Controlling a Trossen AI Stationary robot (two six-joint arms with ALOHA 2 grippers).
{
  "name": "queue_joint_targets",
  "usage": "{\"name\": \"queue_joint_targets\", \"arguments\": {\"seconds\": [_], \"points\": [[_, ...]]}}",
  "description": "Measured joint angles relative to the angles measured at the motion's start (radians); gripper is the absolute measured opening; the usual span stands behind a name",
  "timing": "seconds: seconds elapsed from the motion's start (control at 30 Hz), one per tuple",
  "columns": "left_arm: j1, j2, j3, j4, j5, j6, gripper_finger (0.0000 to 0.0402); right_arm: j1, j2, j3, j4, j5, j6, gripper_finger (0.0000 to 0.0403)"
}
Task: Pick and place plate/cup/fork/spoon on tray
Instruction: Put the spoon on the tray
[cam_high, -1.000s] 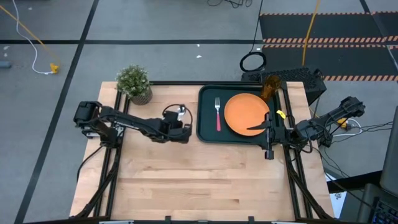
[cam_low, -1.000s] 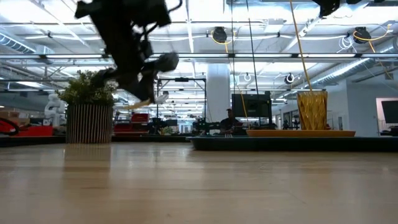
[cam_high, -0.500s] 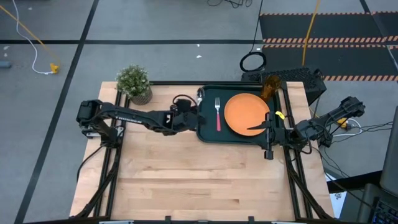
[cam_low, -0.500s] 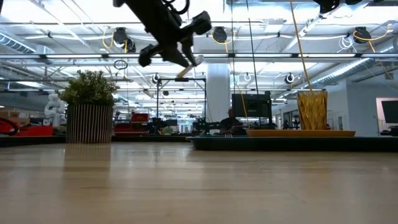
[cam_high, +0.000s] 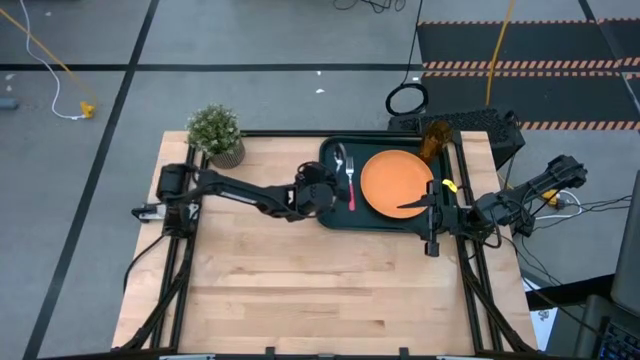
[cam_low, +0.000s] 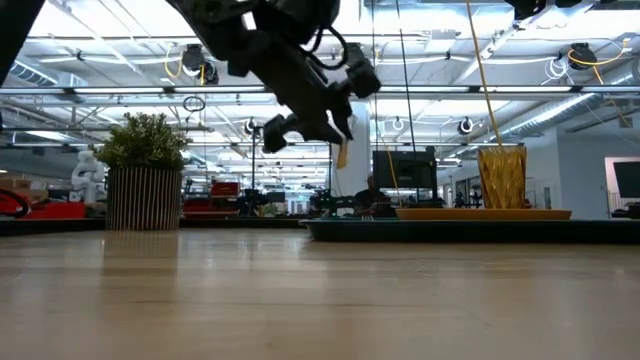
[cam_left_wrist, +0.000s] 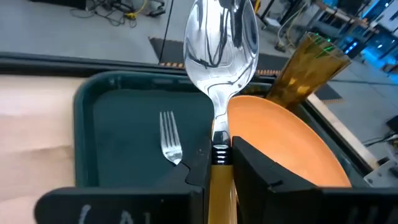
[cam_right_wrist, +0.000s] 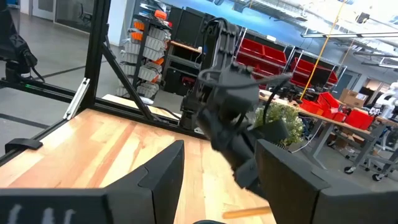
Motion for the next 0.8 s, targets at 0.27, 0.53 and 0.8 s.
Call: {"name": "queue_joint_targets", "arguments": {"seconds": [0.27,0.53,0.8], "points": [[0.0,0.134,0.125,-0.003,0.0,-0.004,0.0049,0.0,0.0,0.0,0.0,0.0,-0.015,0.0192],[0.022,0.259,0.285,-0.201,-0.006,-0.077,0.0049,0.0,0.0,0.0,-0.006,0.0,-0.016,0.0192],[0.04,0.268,0.293,-0.356,-0.016,-0.212,0.0049,0.0,0.0,0.0,-0.023,0.0,-0.002,0.0192]]}}
